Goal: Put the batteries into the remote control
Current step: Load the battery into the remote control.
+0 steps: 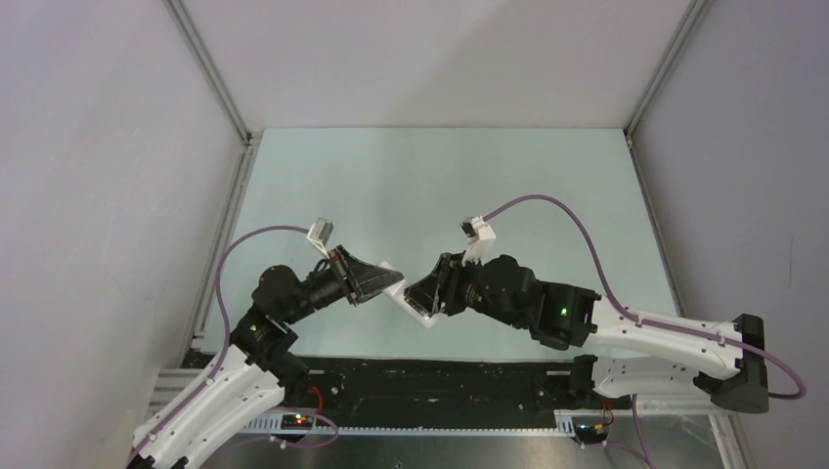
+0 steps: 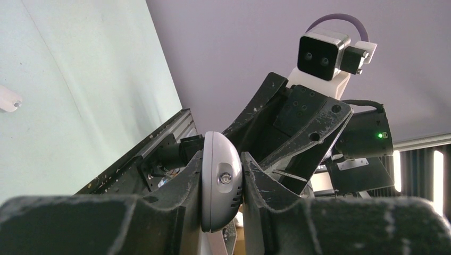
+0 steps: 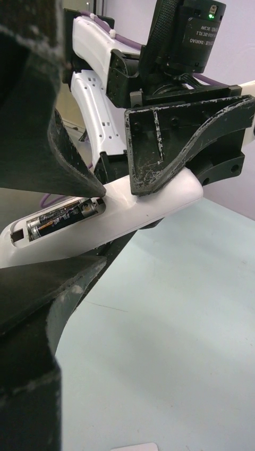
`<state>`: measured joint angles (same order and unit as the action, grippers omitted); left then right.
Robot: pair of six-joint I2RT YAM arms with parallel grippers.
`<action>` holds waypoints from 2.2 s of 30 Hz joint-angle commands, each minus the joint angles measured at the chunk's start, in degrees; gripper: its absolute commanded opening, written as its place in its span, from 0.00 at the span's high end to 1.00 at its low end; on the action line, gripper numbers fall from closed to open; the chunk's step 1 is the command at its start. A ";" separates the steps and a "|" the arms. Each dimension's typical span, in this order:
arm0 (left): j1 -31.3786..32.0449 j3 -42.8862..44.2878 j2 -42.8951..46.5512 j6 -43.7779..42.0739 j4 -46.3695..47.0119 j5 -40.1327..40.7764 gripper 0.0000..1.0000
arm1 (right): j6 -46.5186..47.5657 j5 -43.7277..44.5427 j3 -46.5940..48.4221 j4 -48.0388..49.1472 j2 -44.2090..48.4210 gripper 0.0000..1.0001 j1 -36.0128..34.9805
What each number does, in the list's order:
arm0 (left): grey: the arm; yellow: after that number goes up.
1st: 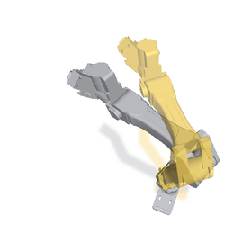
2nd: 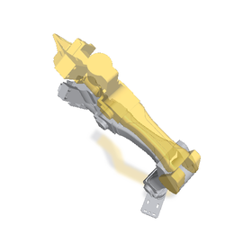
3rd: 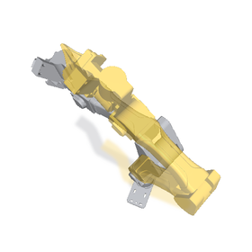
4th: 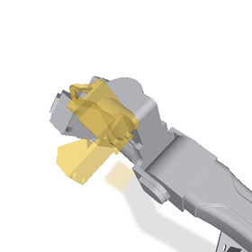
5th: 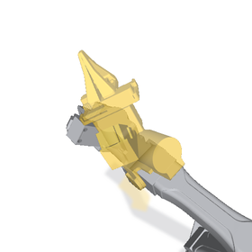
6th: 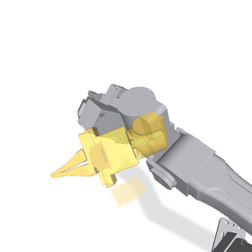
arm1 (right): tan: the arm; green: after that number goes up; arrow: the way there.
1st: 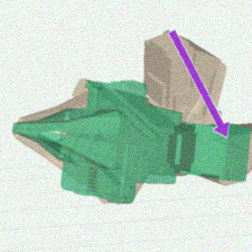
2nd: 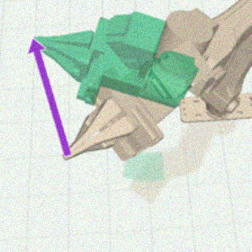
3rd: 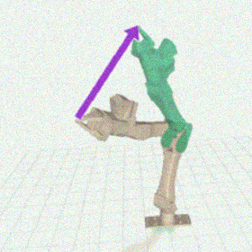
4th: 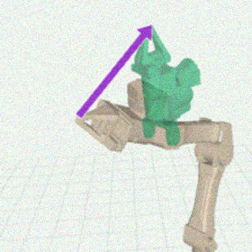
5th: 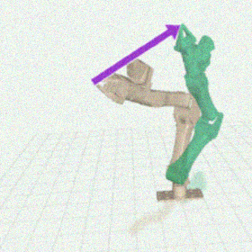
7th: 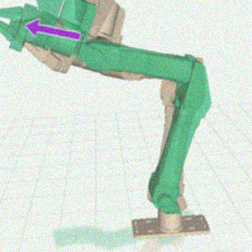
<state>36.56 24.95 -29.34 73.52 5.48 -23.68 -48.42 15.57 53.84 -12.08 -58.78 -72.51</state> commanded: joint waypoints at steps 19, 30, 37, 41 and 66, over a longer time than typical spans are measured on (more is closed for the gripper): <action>-0.04 1.33 0.76 -0.23 3.58 2.47 0.98 | -1.57 -1.65 -0.37 -0.42 0.36 0.64 0.14; -0.02 2.29 -0.04 -0.22 3.51 3.00 0.98 | -1.68 -1.72 -1.21 -0.52 0.66 0.64 -0.04; -0.04 2.41 -0.01 -0.02 3.50 2.90 0.98 | -1.76 -0.40 -2.23 -1.19 1.96 0.65 -0.03; 0.00 2.35 -0.01 -0.04 3.62 2.72 0.98 | -1.61 0.60 -2.96 -0.85 3.27 0.62 -0.07; 0.01 2.22 2.01 -5.89 3.66 -0.22 1.00 | 3.33 -0.67 -8.62 10.99 10.31 0.40 -0.13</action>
<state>36.58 24.95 -29.02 71.85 5.56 -21.87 -48.29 15.88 46.19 -8.40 -51.03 -72.40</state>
